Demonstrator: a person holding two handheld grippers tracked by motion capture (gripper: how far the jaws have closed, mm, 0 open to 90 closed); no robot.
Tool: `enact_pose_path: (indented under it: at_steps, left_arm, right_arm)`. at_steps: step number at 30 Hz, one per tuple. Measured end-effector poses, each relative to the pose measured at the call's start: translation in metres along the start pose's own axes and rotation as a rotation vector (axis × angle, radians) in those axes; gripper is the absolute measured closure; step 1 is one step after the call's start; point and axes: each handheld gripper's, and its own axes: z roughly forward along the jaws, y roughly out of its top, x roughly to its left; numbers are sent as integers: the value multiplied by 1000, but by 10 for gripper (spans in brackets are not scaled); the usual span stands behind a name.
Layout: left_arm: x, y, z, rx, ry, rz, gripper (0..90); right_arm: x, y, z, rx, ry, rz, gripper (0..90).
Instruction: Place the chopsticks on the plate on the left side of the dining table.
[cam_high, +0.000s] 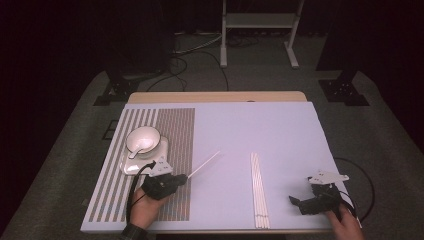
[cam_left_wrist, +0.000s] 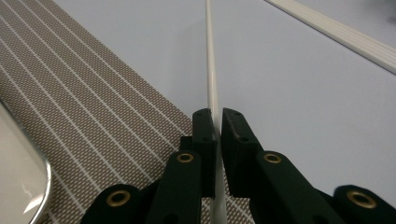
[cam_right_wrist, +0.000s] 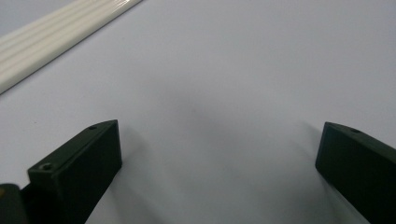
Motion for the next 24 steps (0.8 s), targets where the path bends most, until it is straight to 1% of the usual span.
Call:
enact_pose_path:
  at_steps: [4, 10, 13, 17, 24]
  left_arm:
    - [4, -2, -5, -5, 8, -10, 844]
    - [12, -5, -11, 1, 29, -17, 844]
    - [15, -6, -14, -2, 37, -29, 844]
    - [21, -7, -16, 6, 53, -28, 844]
    - [29, -10, -20, 7, 73, -49, 844]
  right_arm:
    - [0, 0, 0, 0, 0, 0, 0]
    - [0, 0, 0, 0, 0, 0, 0]
    - [0, 0, 0, 0, 0, 0, 0]
    - [0, 0, 0, 0, 0, 1, 0]
    - [0, 0, 0, 0, 0, 0, 0]
